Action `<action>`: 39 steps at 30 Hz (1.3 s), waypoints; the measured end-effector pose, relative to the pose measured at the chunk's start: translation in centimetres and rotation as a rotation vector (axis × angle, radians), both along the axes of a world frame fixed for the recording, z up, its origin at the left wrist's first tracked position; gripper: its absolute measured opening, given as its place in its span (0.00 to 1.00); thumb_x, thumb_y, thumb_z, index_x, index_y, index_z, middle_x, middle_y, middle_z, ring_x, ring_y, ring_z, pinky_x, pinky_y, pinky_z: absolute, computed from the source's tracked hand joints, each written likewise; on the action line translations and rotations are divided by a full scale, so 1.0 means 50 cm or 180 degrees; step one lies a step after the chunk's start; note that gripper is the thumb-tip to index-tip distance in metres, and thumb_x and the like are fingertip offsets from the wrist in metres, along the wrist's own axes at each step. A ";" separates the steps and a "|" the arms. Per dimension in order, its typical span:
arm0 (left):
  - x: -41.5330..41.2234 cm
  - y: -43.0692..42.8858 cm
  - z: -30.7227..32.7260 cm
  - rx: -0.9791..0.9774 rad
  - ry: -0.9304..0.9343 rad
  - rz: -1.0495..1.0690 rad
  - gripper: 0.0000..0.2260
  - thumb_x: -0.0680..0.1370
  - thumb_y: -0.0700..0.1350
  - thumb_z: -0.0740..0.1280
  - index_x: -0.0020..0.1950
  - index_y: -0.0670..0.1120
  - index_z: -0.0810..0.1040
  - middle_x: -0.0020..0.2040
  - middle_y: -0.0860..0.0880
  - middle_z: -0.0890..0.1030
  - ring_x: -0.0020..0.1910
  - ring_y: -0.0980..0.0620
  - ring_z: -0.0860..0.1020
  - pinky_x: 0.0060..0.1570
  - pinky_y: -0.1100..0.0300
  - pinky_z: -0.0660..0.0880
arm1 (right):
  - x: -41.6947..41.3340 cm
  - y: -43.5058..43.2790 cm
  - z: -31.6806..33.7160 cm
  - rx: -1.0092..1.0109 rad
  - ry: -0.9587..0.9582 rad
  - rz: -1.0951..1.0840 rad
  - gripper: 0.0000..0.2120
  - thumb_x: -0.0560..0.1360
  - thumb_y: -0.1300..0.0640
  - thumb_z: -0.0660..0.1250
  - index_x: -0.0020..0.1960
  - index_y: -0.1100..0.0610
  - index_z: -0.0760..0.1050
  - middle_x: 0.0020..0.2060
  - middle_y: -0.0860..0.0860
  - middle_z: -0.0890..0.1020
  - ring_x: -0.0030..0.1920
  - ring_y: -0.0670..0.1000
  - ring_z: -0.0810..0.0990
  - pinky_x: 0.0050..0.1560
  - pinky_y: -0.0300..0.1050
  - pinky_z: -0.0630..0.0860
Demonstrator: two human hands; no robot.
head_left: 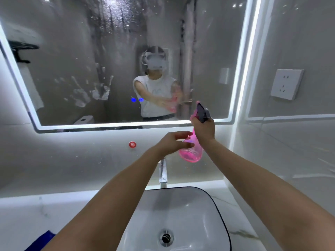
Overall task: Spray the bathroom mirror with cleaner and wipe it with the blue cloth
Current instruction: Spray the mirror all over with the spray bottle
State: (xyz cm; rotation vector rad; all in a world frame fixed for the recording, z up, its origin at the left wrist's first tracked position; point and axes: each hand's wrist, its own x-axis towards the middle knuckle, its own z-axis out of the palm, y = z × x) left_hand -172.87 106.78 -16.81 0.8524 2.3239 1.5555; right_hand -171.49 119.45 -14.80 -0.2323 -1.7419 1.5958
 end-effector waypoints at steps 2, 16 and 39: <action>-0.003 -0.028 0.013 0.0011 -0.0002 0.0088 0.23 0.70 0.44 0.74 0.64 0.53 0.75 0.60 0.54 0.78 0.57 0.56 0.76 0.58 0.61 0.69 | -0.015 -0.027 0.014 0.0026 0.0033 0.0082 0.12 0.73 0.64 0.64 0.34 0.53 0.68 0.27 0.50 0.68 0.29 0.50 0.64 0.33 0.42 0.64; -0.017 -0.256 0.081 0.0405 0.0159 0.0857 0.24 0.71 0.40 0.73 0.67 0.46 0.73 0.62 0.50 0.78 0.59 0.57 0.75 0.58 0.61 0.70 | -0.094 -0.260 0.099 0.0222 0.0374 0.0839 0.10 0.71 0.66 0.64 0.35 0.56 0.69 0.20 0.44 0.68 0.23 0.42 0.64 0.27 0.32 0.63; -0.001 -0.636 0.170 0.0049 0.0376 0.1701 0.23 0.71 0.40 0.73 0.66 0.48 0.74 0.59 0.51 0.79 0.58 0.56 0.76 0.63 0.59 0.69 | -0.116 -0.653 0.175 -0.0384 0.0122 0.2012 0.10 0.75 0.62 0.66 0.36 0.51 0.72 0.33 0.52 0.75 0.37 0.50 0.73 0.45 0.49 0.73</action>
